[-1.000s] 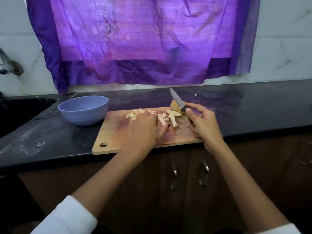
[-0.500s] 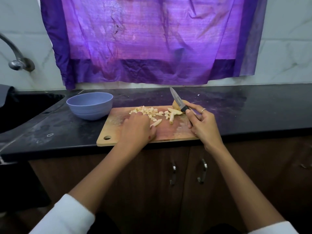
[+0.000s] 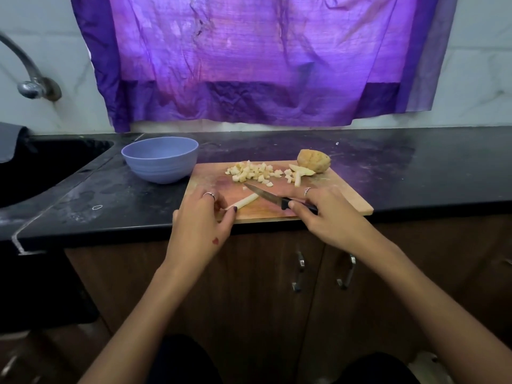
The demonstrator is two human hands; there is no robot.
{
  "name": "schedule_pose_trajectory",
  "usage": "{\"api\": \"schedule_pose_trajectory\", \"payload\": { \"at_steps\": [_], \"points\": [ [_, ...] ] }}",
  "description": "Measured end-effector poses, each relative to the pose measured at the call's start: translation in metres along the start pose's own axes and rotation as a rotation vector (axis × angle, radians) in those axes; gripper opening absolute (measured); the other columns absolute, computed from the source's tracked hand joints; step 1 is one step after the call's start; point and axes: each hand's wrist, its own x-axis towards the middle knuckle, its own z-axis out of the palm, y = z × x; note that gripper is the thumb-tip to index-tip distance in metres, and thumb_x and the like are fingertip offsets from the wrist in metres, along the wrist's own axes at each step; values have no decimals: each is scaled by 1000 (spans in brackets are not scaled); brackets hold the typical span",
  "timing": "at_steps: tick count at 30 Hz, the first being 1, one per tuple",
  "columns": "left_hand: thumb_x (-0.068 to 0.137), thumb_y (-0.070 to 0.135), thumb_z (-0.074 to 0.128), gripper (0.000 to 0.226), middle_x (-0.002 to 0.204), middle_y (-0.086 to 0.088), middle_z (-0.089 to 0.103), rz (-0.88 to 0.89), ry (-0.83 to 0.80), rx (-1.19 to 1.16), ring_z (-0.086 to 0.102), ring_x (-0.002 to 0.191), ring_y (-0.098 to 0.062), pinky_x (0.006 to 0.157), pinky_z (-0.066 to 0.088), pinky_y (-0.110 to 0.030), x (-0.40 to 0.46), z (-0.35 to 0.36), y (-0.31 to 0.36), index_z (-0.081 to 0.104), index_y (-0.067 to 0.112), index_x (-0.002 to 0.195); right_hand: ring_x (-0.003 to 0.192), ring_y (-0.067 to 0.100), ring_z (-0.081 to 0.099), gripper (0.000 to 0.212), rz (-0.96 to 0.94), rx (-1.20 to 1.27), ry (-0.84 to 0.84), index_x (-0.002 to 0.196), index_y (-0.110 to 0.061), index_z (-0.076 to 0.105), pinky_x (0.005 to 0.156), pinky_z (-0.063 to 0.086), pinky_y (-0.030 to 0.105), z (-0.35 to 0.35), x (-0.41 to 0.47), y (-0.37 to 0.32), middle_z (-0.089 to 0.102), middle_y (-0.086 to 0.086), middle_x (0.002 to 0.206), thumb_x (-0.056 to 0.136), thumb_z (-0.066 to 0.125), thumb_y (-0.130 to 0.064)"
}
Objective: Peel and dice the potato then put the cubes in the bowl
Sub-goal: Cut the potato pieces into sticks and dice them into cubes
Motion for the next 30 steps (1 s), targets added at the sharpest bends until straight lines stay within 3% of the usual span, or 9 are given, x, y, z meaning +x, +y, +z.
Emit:
{"api": "schedule_pose_trajectory", "payload": {
  "at_steps": [3, 5, 7, 9, 12, 16, 25, 28, 30],
  "points": [
    [90, 33, 61, 10, 92, 8, 55, 19, 37, -89, 45, 87, -6, 85, 47, -41, -4, 1, -5, 63, 23, 90, 64, 9, 45, 18, -25, -25, -5, 81, -23, 55, 54, 32, 18, -4, 0, -6, 50, -10, 67, 98, 49, -27],
    [90, 30, 62, 9, 94, 7, 56, 32, 54, -124, 48, 90, -8, 86, 47, -39, -7, 1, -8, 67, 22, 93, 65, 9, 46, 22, -2, -34, -7, 80, -21, 58, 54, 33, 22, -5, 3, -7, 51, -7, 69, 98, 49, -29],
    [90, 26, 64, 12, 95, 5, 59, 51, 78, -141, 51, 91, -10, 84, 46, -33, -9, 0, -9, 70, 20, 97, 71, 12, 52, 24, 6, -42, -23, 99, -17, 67, 62, 39, 27, -5, 6, -7, 59, -2, 78, 98, 48, -30],
    [88, 21, 66, 14, 94, 4, 61, 64, 101, -153, 53, 90, -9, 80, 42, -25, -10, 0, -11, 73, 16, 100, 78, 16, 58, 28, -10, -43, -40, 117, -22, 66, 71, 49, 36, -5, 9, -9, 65, 1, 87, 98, 48, -31],
    [87, 18, 69, 12, 91, 3, 62, 76, 125, -163, 54, 87, -10, 78, 41, -24, -11, 0, -12, 74, 13, 97, 74, 21, 58, 22, -35, -97, -27, 107, -22, 67, 66, 48, 40, -6, 12, -11, 62, 3, 81, 97, 48, -29],
    [86, 18, 70, 9, 90, 4, 61, 74, 137, -175, 53, 85, -9, 71, 36, -16, -11, 1, -12, 73, 13, 93, 67, 16, 55, 29, -74, -185, -51, 122, -33, 60, 63, 48, 35, -3, 17, -16, 64, 5, 87, 98, 45, -28],
    [86, 21, 69, 7, 91, 3, 62, 22, 100, -207, 56, 88, -13, 78, 43, -27, -8, 0, -11, 73, 15, 90, 66, 11, 53, 30, -95, -197, -172, 126, -33, 57, 59, 44, 27, -8, 23, -26, 56, -2, 89, 99, 44, -25],
    [86, 22, 69, 8, 91, 2, 62, 7, 89, -215, 56, 89, -14, 79, 45, -30, -8, -1, -10, 73, 15, 89, 77, 24, 57, 30, -107, -432, -72, 127, -33, 53, 61, 42, 31, -3, 19, -24, 57, 5, 89, 99, 44, -27],
    [86, 22, 69, 8, 91, 2, 62, 2, 73, -217, 56, 88, -13, 78, 45, -28, -8, -3, -9, 73, 15, 89, 87, 28, 61, 36, -80, -456, 8, 133, -35, 49, 62, 41, 31, 2, 14, -22, 63, 8, 98, 99, 43, -28]
  ]
}}
